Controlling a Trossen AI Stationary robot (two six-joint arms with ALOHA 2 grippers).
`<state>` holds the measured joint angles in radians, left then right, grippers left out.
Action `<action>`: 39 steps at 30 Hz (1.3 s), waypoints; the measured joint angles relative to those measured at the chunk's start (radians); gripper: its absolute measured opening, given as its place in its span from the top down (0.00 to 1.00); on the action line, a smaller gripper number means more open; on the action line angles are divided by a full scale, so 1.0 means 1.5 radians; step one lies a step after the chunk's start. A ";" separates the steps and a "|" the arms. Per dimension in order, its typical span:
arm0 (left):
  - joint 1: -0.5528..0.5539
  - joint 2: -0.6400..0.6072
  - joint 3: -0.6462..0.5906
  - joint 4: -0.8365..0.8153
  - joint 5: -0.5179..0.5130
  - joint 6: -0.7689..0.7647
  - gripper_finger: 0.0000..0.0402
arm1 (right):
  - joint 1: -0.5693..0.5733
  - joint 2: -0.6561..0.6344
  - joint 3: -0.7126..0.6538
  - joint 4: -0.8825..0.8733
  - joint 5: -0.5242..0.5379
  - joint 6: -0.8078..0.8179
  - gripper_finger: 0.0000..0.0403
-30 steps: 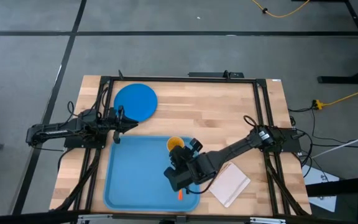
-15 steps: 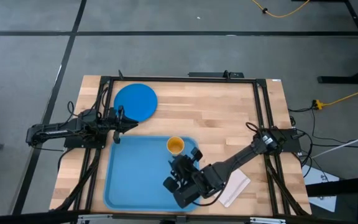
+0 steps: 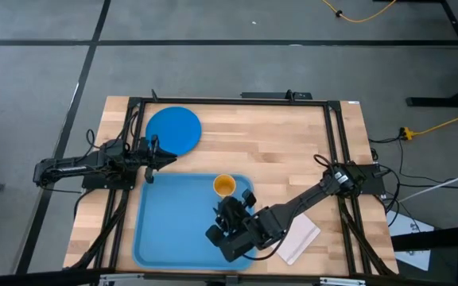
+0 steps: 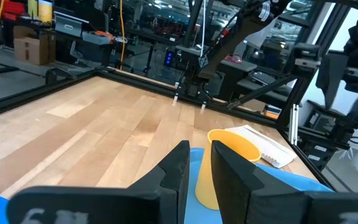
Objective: Pick and place plate/cup/fork/spoon on tray
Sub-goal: Put the blue plate on the blue tray
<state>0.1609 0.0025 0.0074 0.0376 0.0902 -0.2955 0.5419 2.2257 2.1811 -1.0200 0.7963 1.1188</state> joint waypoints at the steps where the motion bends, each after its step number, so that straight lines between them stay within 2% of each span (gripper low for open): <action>1: 0.000 0.000 0.000 0.000 0.000 0.000 0.85 | 0.000 0.000 0.000 0.001 -0.022 0.001 0.73; 6: 0.000 0.000 0.000 0.000 0.000 0.000 0.85 | -0.001 0.000 0.000 0.027 -0.114 0.031 0.73; 12: 0.000 0.000 0.000 0.000 0.000 0.000 0.85 | 0.019 0.005 -0.001 0.094 -0.167 -0.240 0.73; 15: 0.000 0.000 0.000 0.000 0.000 0.000 0.85 | 0.024 0.006 -0.016 0.124 -0.213 -0.307 0.73; 18: 0.000 0.000 0.000 0.000 0.000 0.000 0.85 | 0.006 0.006 -0.069 0.147 -0.269 -0.356 0.73; 21: 0.000 0.000 0.000 0.000 0.000 0.000 0.85 | -0.012 -0.015 -0.157 0.235 -0.319 -0.436 0.73; 24: 0.000 0.000 0.000 0.000 0.000 0.000 0.85 | -0.031 -0.086 -0.283 0.347 -0.377 -0.503 0.73; 31: 0.000 0.000 0.000 -0.001 0.000 0.000 0.85 | -0.066 -0.244 -0.628 0.585 -0.410 -0.504 0.73; 39: 0.000 0.000 0.000 0.003 -0.001 0.000 0.85 | -0.089 -0.386 -0.882 0.751 -0.464 -0.488 0.73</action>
<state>0.1610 0.0027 0.0074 0.0418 0.0895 -0.2953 0.4085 1.6463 0.8575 0.1064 0.1004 0.3872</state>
